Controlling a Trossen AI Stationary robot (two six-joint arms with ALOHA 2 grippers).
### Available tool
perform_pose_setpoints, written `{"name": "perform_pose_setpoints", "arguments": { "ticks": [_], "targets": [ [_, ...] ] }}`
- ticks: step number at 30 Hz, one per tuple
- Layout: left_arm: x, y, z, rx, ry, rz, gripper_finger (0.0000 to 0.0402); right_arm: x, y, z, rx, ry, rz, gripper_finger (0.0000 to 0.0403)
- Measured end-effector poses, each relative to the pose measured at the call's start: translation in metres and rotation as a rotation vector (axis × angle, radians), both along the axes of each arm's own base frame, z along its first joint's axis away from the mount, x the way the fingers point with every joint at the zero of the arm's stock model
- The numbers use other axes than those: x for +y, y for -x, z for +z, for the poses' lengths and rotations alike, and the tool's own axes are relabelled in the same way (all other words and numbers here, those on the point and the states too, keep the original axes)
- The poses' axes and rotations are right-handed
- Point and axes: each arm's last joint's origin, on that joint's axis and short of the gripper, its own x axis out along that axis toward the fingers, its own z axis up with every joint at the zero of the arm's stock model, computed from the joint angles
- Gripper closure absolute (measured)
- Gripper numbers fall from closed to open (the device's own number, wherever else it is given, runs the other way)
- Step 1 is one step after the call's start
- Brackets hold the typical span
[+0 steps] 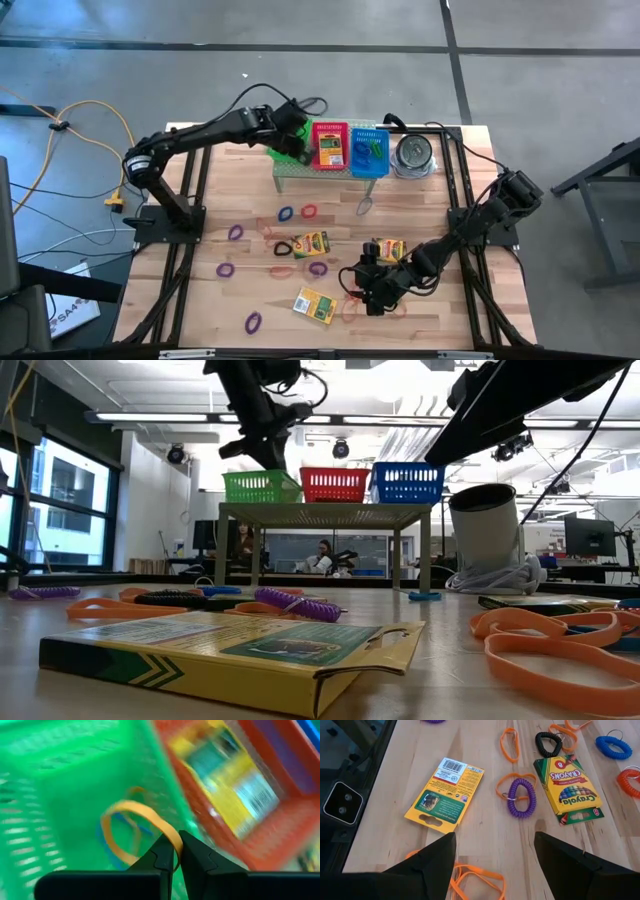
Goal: Pick & Place Office Desk Supplies
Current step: Put the orange rubber band into the green bin on the shelf, then put the violet spring keychain into the blue bin on the shelf
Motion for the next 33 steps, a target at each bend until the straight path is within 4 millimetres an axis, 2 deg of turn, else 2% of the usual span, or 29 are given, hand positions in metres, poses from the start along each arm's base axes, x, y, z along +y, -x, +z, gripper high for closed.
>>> {"name": "perform_pose_setpoints", "arguments": {
  "ticks": [4,16,20,28,33],
  "targets": [
    [-0.012,-0.005,0.0,0.022,-0.044,-0.154,0.0379,0.0,0.0,0.0,0.0,0.0,0.0,0.0143],
    [-0.01,-0.005,0.0,0.018,-0.043,-0.094,0.037,0.0,0.0,0.0,0.002,-0.005,0.005,0.0143],
    [-0.008,-0.004,0.0,0.034,-0.075,-0.065,0.0335,0.0,0.0,0.0,0.006,-0.01,0.01,0.0143],
    [-0.008,-0.004,0.001,0.042,-0.101,-0.052,0.0242,0.0,0.0,0.0,0.006,-0.01,0.012,0.0143],
    [-0.01,-0.001,0.013,0.03,-0.159,-0.116,0.0218,0.0,0.0,0.0,0.007,-0.011,0.013,0.0143]
  ]
}}
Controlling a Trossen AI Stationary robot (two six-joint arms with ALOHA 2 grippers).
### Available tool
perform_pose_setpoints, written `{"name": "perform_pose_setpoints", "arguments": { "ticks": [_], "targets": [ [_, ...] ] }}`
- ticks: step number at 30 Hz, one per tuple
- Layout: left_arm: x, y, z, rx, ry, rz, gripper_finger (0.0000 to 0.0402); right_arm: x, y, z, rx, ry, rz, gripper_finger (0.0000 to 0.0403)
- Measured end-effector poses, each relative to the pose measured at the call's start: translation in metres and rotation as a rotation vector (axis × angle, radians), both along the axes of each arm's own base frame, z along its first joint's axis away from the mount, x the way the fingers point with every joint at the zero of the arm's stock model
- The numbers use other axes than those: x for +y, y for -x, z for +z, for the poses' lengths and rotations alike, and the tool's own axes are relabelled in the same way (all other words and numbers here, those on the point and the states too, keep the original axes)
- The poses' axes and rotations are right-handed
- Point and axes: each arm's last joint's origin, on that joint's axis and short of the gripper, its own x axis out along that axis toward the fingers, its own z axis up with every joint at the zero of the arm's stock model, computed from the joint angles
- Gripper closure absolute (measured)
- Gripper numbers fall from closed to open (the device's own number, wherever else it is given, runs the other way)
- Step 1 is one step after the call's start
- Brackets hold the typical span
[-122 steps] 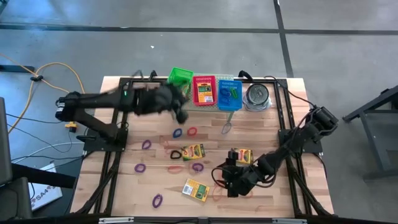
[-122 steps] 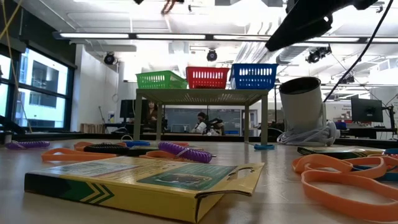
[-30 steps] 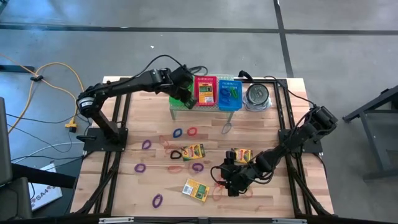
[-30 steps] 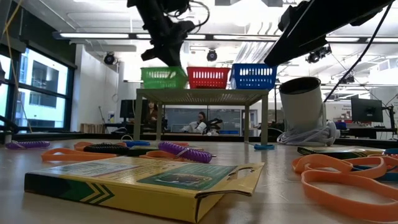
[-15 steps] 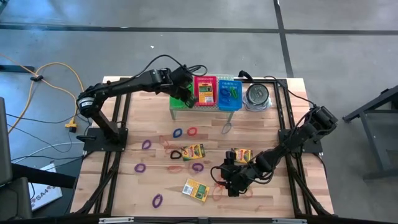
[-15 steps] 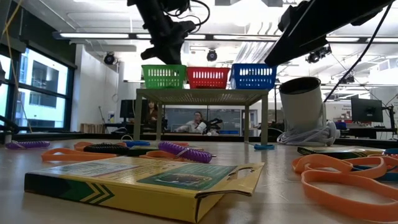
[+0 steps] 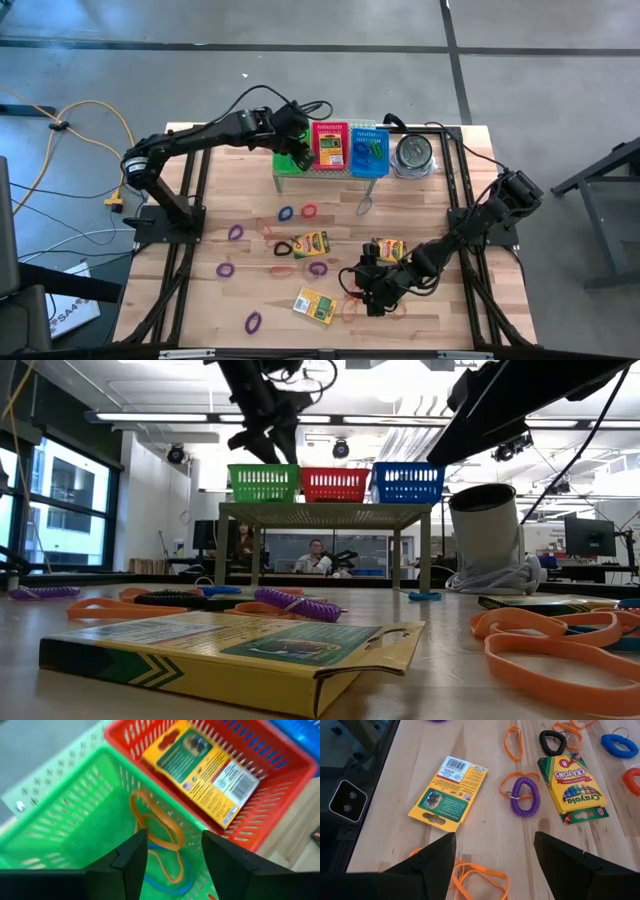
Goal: Pick & Place Office Desk Supplies
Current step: Put the violet spring keychain into the blue bin on the shelf
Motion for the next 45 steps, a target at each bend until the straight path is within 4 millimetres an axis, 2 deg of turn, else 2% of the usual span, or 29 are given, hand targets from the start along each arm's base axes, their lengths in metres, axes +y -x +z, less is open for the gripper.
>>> {"name": "perform_pose_setpoints", "arguments": {
  "ticks": [9,15,19,23,28,32,37,39,42,45],
  "targets": [
    [-0.022,0.025,0.042,-0.06,-0.177,-0.045,0.0217,0.0,0.0,0.0,0.001,-0.002,0.002,0.0143],
    [-0.063,0.037,0.058,-0.083,-0.213,-0.204,0.0217,0.0,0.0,0.0,0.002,-0.003,0.003,0.0143],
    [-0.095,0.048,0.056,-0.01,-0.158,-0.299,0.0216,0.0,0.0,0.0,0.002,-0.002,0.008,0.0143],
    [-0.128,0.061,0.039,0.171,-0.087,-0.393,0.0216,0.001,0.0,0.0,0.007,-0.009,0.014,0.0143],
    [-0.168,0.066,-0.008,0.322,-0.039,-0.521,0.0216,0.003,-0.001,0.001,0.001,-0.039,0.037,0.0143],
    [-0.185,0.073,-0.039,0.398,0.022,-0.59,0.0216,0.003,-0.001,0.002,0.0,-0.046,0.041,0.0143],
    [-0.191,0.088,-0.063,0.426,0.075,-0.52,0.0216,0.004,-0.001,0.002,-0.011,-0.05,0.043,0.0143],
    [-0.19,0.097,-0.074,0.441,0.033,-0.512,0.0216,0.004,-0.001,0.002,-0.012,-0.047,0.042,0.0143],
    [-0.18,0.106,-0.086,0.353,-0.029,-0.46,0.0216,0.004,-0.001,0.002,-0.014,-0.039,0.049,0.0143],
    [-0.165,0.111,-0.096,0.276,0.018,-0.392,0.0216,0.004,-0.002,0.003,-0.019,-0.039,0.053,0.0143]
  ]
}}
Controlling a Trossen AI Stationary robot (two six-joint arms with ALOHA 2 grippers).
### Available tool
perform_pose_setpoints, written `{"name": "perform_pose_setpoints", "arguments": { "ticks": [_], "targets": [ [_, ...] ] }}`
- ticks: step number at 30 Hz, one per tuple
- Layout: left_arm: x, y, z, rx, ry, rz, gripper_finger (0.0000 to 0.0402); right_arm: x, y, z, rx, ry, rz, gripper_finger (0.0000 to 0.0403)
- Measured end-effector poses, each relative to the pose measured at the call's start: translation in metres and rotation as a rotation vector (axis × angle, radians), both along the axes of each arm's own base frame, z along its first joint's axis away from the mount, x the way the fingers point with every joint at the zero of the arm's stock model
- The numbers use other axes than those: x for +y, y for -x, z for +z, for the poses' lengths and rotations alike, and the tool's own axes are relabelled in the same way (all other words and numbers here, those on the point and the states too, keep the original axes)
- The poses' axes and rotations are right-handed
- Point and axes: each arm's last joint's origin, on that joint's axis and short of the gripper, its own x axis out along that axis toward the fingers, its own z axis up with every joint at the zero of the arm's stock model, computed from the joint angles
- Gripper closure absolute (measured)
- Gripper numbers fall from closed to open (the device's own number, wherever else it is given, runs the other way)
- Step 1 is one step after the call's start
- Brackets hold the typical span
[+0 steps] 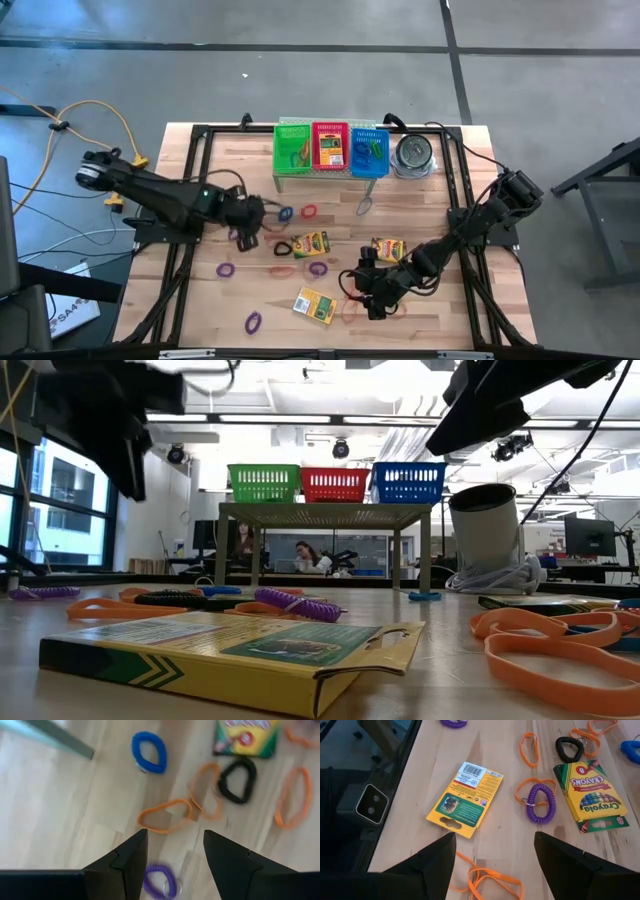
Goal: Pick & Place Office Desk Supplies
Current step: Put the violet spring keychain into the blue bin on the shelf
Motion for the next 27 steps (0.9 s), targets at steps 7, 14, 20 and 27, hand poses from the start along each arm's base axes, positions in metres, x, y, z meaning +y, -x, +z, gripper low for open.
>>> {"name": "perform_pose_setpoints", "arguments": {
  "ticks": [7,14,20,27],
  "targets": [
    [0.034,0.018,-0.028,0.058,0.22,0.286,0.0216,0.0,0.0,0.0,-0.001,0.005,0.0,0.0143],
    [0.051,0.029,-0.048,0.132,0.352,0.495,0.0216,-0.001,0.0,0.0,-0.01,0.022,-0.01,0.0143],
    [0.051,0.037,-0.05,0.203,0.355,0.615,0.0216,-0.001,0.0,0.0,-0.01,0.023,-0.011,0.0143],
    [0.053,0.039,-0.06,0.274,0.305,0.743,0.0217,-0.001,0.0,0.0,-0.011,0.023,-0.012,0.0143]
  ]
}}
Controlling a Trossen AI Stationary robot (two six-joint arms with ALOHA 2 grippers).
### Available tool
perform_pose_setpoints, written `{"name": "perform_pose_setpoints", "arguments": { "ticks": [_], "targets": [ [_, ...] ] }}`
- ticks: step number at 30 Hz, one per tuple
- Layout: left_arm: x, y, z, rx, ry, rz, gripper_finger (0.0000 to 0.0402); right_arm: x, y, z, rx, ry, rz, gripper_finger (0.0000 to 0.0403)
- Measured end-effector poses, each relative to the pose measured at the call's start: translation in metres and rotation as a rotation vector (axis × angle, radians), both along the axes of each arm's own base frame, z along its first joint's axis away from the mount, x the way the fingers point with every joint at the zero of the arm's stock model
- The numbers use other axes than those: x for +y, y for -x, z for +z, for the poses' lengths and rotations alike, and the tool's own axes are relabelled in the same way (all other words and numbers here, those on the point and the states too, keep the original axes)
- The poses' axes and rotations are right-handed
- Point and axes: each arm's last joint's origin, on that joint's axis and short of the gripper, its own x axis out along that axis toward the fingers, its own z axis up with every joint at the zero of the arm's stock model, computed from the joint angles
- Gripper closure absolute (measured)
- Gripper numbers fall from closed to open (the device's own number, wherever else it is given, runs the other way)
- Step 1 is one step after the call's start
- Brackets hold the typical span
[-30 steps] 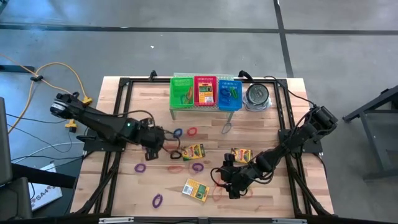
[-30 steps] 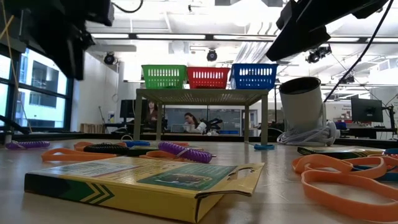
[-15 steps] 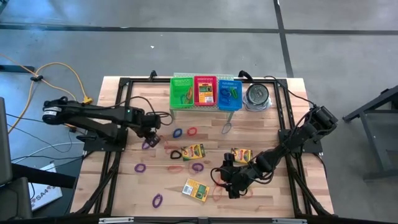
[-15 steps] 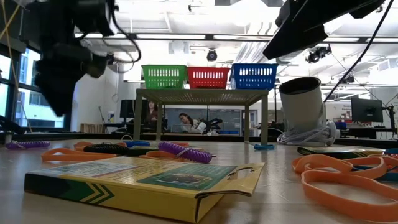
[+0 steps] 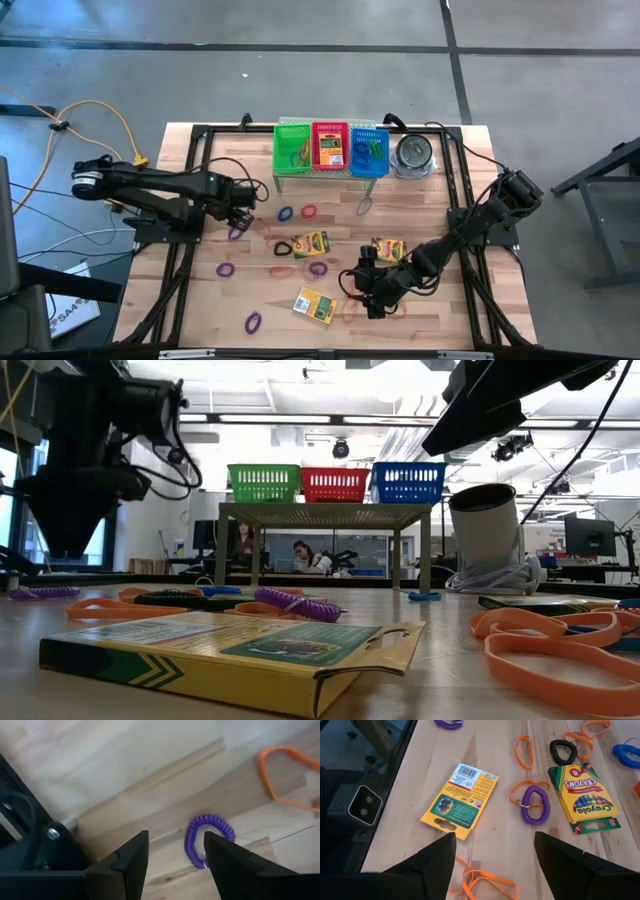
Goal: Pick & Place Office Desk Supplies
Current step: Put the violet spring keychain into the blue bin on the shelf
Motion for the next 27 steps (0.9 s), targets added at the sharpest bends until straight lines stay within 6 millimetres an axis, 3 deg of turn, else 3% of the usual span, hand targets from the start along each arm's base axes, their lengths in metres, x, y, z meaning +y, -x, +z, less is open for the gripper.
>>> {"name": "perform_pose_setpoints", "arguments": {
  "ticks": [5,19,27],
  "targets": [
    [0.0,-0.008,-0.012,0.046,0.09,-0.024,0.0217,0.0,0.0,0.0,-0.002,-0.002,0.0,0.0143],
    [0.0,-0.023,-0.033,0.084,0.134,-0.141,0.0217,0.0,0.0,0.0,0.001,-0.004,0.003,0.0143],
    [-0.003,-0.006,-0.063,0.121,0.179,-0.11,0.0218,0.0,0.0,0.0,0.004,-0.006,0.006,0.0143]
  ]
}}
